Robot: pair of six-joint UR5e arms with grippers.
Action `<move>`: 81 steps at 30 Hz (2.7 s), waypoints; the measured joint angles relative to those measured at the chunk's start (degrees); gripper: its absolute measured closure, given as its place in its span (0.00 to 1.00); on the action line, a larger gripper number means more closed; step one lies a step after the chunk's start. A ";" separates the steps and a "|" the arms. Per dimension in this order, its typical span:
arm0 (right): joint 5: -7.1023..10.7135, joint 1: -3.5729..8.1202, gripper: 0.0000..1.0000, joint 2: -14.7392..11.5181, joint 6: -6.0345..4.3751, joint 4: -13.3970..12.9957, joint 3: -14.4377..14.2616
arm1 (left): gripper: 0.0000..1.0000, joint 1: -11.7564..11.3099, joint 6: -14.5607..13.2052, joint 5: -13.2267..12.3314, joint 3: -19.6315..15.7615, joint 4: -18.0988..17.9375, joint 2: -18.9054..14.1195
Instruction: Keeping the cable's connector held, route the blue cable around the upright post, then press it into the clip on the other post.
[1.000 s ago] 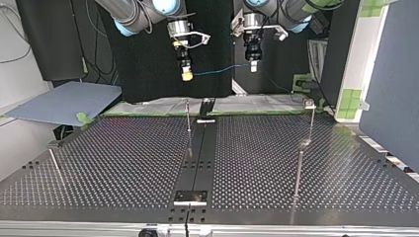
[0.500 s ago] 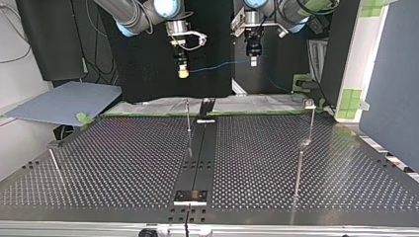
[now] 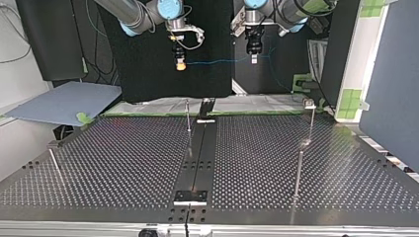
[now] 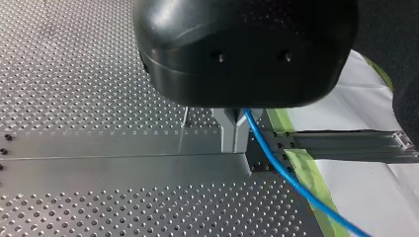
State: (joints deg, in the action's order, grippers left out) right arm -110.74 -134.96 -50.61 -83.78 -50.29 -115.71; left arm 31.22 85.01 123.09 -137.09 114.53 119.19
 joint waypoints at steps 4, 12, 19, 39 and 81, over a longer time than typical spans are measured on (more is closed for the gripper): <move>0.21 -0.18 1.00 -0.20 0.20 0.25 0.05 | 1.00 -0.28 -0.36 -0.42 0.05 0.23 0.12; 3.56 -2.13 1.00 -3.73 -2.03 1.68 0.66 | 1.00 -0.65 1.79 -3.78 0.25 2.43 -2.62; 6.97 -1.79 1.00 -7.19 -4.31 3.13 2.77 | 1.00 -1.59 4.99 -6.37 0.27 5.47 -5.85; 13.33 0.95 1.00 -16.86 -6.24 12.49 12.32 | 1.00 -5.81 8.83 -4.92 6.80 15.64 -16.03; 20.53 1.17 1.00 -14.26 -7.41 21.23 29.15 | 1.00 -14.06 12.75 -7.51 20.12 33.11 -36.82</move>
State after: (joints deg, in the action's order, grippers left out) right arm -90.22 -133.80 -64.87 -91.19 -29.06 -86.57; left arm 17.16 97.76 115.58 -116.97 147.64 82.37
